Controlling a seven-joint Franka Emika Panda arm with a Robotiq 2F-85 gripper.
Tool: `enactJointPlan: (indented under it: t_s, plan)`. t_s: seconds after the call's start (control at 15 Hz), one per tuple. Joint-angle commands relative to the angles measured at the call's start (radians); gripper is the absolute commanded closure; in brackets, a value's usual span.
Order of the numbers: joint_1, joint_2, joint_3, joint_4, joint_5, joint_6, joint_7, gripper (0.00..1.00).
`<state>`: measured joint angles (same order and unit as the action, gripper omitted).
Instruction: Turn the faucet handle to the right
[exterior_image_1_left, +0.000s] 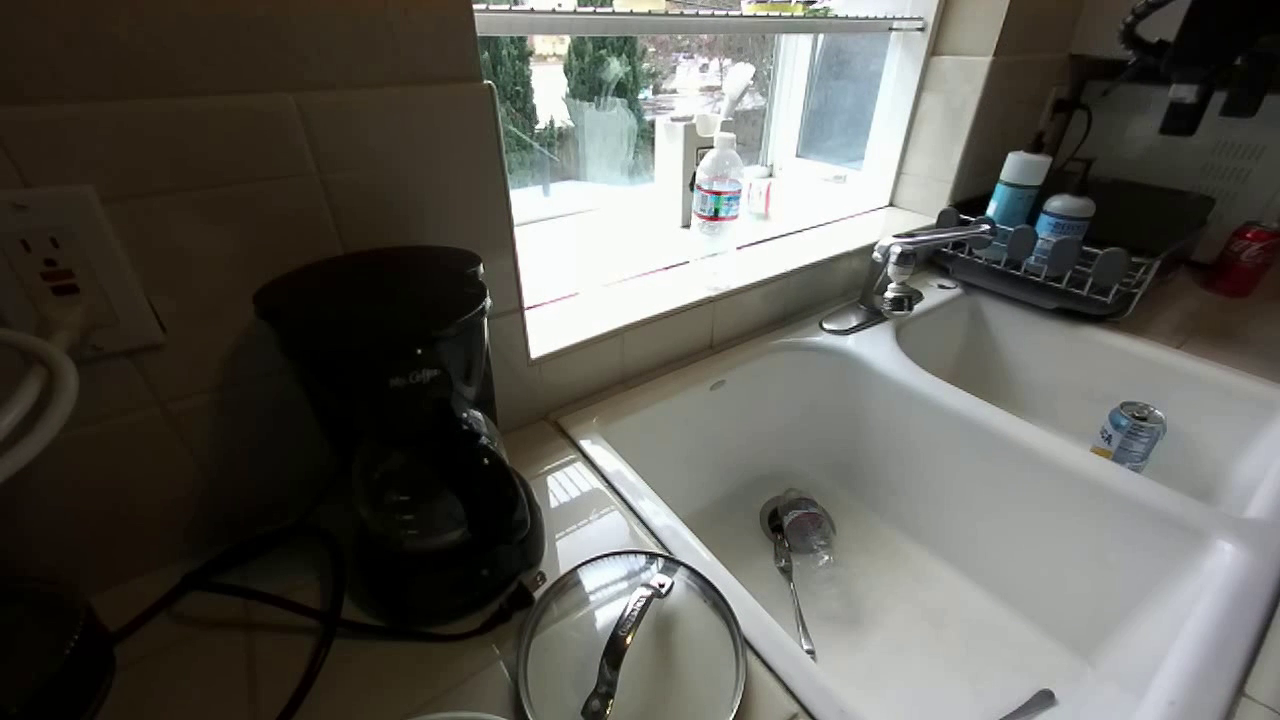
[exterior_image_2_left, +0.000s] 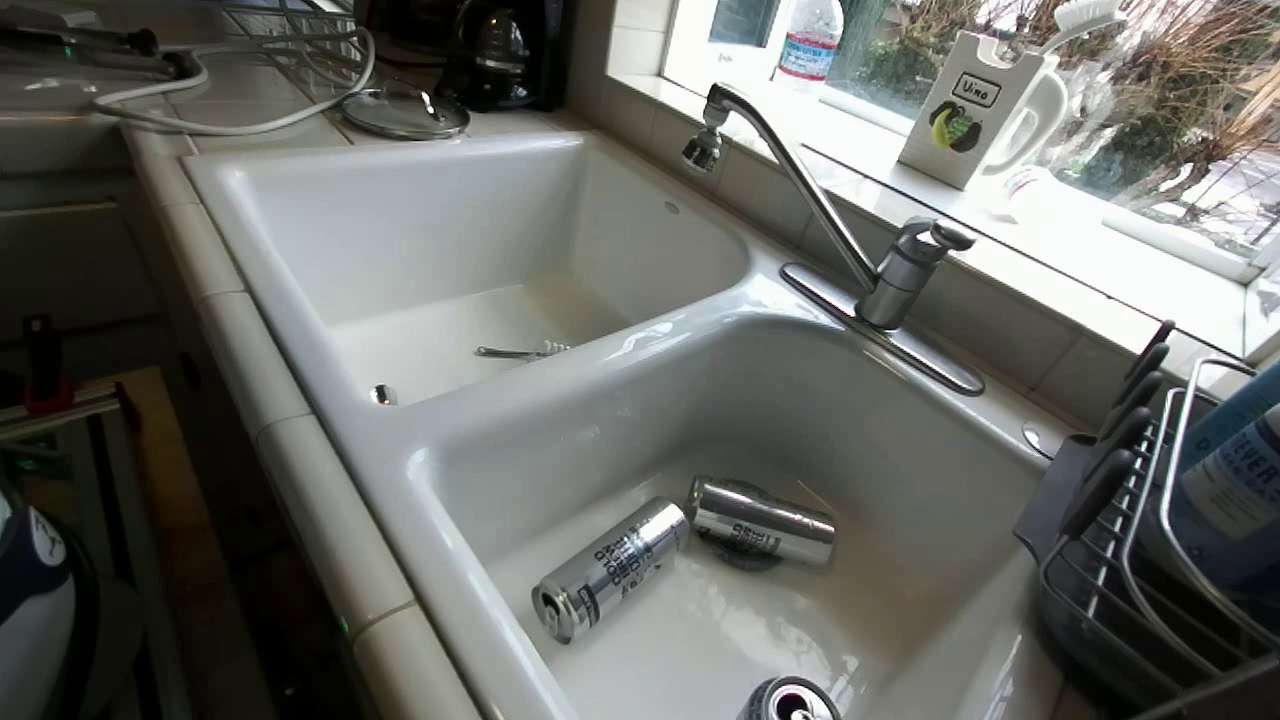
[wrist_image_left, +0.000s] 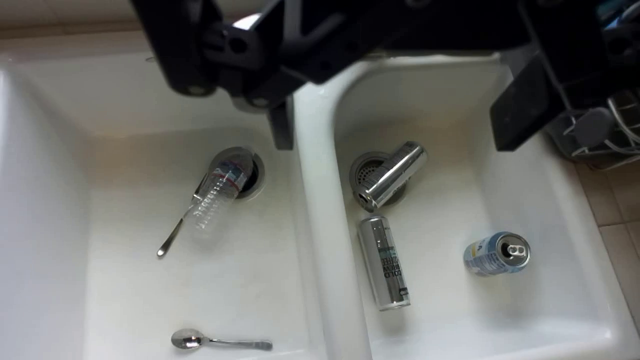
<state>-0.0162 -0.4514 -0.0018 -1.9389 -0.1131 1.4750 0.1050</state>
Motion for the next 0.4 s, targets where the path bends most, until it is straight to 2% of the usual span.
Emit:
enactJointPlan:
  t_s: [0.0,0.07,0.33]
  plan:
    - [0.023,-0.095,-0.031,-0.041,0.024,0.057,-0.151,0.00]
    - [0.001,-0.040,-0.004,0.002,0.001,0.007,-0.080,0.00]
    - [0.007,-0.077,-0.017,-0.007,0.004,0.028,-0.138,0.00]
